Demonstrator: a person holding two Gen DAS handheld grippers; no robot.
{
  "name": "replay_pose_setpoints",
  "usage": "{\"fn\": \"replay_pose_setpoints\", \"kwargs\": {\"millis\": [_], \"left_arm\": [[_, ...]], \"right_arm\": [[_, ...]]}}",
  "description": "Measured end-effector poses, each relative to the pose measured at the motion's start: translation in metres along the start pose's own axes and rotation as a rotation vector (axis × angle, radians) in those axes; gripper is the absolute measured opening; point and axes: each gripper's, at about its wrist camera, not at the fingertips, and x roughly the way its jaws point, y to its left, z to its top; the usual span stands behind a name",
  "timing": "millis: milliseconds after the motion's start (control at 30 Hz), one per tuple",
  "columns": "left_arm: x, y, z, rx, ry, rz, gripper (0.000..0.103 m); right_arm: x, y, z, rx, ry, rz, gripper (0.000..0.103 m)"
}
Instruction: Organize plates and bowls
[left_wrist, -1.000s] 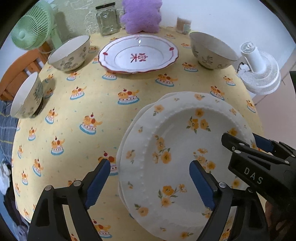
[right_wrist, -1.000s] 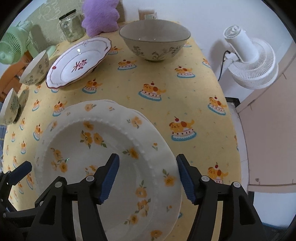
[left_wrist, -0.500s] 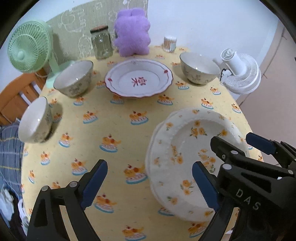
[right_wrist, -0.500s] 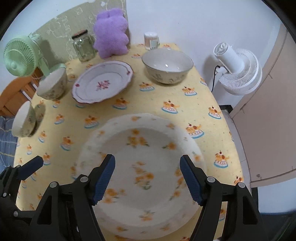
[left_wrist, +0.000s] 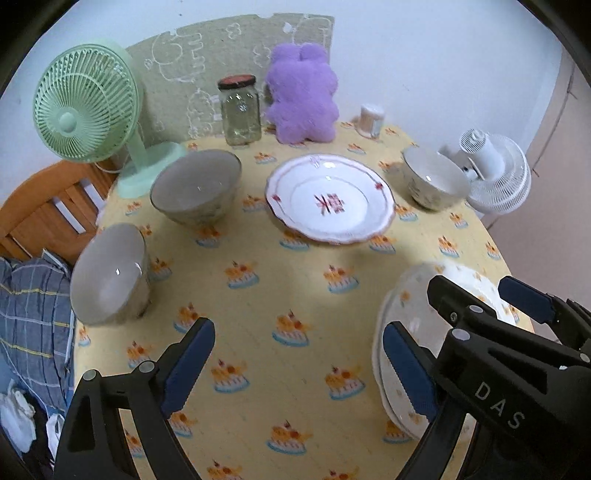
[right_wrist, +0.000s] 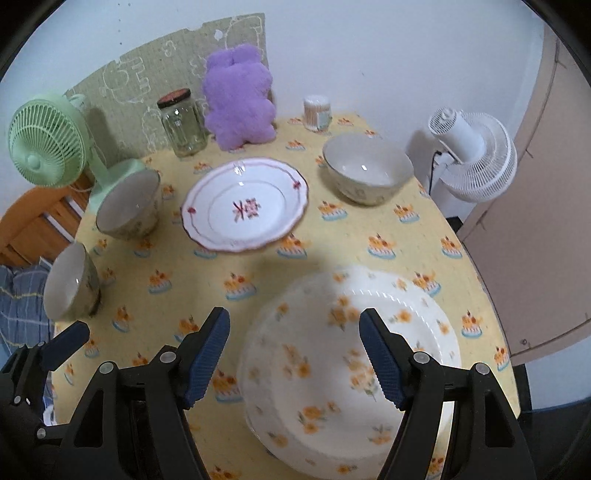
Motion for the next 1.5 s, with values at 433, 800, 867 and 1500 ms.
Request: {"fn": "replay_pose_setpoints", "kwargs": {"millis": [433,800,867,1500], "left_arm": [[0.068,0.007,0.066,-0.123,-0.003,0.093,0.088],[0.137,0.008,0.088,-0.216,0.058,0.141,0.071],[0.148,0.006,0.089,-0.219,0.066,0.142,0.070],[0.170,0.001,0.096,-0.162,0.096,0.148,0.056]], "right_arm": [[0.064,0.005,0.077,-0.049,-0.008,0.042,0.076],[0.147,-0.001,0.109,-0.065,0.066,0.075,0.076],[0.158,-0.001,0.111,-0.060,0.075,0.079,0.076],[0.188,-0.001,0.112,-0.033,0.137,0.074,0.055]]}}
